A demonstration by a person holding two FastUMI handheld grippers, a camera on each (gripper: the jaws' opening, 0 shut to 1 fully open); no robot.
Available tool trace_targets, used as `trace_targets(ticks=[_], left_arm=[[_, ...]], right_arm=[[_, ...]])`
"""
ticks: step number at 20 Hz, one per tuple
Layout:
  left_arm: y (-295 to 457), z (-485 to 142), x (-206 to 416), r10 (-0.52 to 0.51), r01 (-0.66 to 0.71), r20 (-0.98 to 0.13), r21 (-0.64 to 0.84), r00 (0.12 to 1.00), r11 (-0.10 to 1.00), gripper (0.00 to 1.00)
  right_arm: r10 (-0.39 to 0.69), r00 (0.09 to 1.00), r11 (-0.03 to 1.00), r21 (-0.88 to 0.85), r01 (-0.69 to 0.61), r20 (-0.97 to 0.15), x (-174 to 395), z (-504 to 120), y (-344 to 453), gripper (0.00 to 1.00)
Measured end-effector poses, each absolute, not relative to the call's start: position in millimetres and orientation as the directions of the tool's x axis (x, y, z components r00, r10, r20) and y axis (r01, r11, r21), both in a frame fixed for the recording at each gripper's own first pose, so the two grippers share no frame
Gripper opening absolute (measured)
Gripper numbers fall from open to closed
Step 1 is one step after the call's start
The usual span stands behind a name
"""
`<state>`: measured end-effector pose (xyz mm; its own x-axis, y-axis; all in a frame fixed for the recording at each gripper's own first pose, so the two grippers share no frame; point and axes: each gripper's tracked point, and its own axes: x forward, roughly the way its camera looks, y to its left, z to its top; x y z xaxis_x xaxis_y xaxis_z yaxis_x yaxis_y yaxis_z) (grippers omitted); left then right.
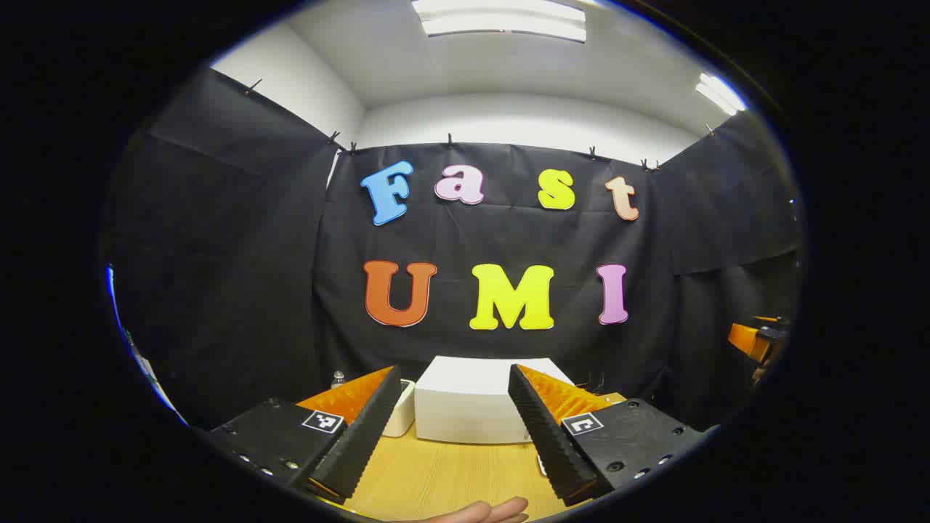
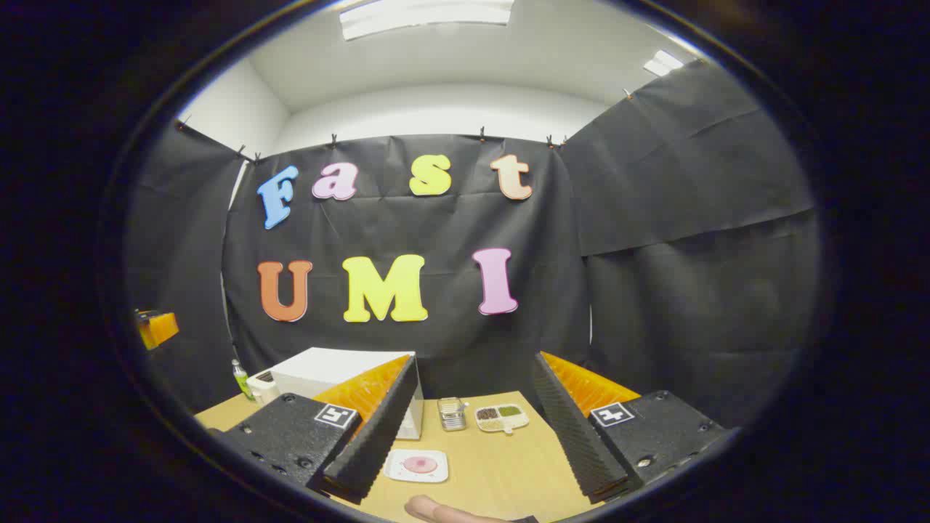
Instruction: Open the microwave oven with the left hand, put the food in, and close the microwave oven.
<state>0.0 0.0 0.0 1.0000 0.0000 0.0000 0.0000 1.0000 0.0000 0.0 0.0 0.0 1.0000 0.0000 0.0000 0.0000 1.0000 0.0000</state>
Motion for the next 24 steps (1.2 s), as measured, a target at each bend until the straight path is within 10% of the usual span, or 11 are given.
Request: trace_targets(ticks=[1, 2, 3, 24], left_arm=[[0, 2, -2, -0.003, 0.003, 0.006, -0.003, 1.0, 1.0, 0.8], [0, 3, -2, -0.006, 0.006, 0.009, -0.004, 1.0, 1.0, 0.93], [0, 1, -2, -0.01, 0.01, 0.007, -0.003, 1.0, 1.0, 0.8], [-39, -43, 52, -0.083, 0.082, -0.031, -0.02, 0.996, 0.996, 0.93]], right_arm=[[-0.002, 1.0, 1.0, 0.001, 0.002, 0.002, -1, 1, 2, 0.94], [-0.004, 1.0, 1.0, -0.006, 0.004, 0.004, -3, 3, 3, 0.94], [-0.006, 1.0, 1.0, -0.015, 0.006, 0.005, -3, 3, 4, 0.94], [0.011, 1.0, 1.0, 0.006, -0.011, 0.017, -8, -2, 3, 0.94]])
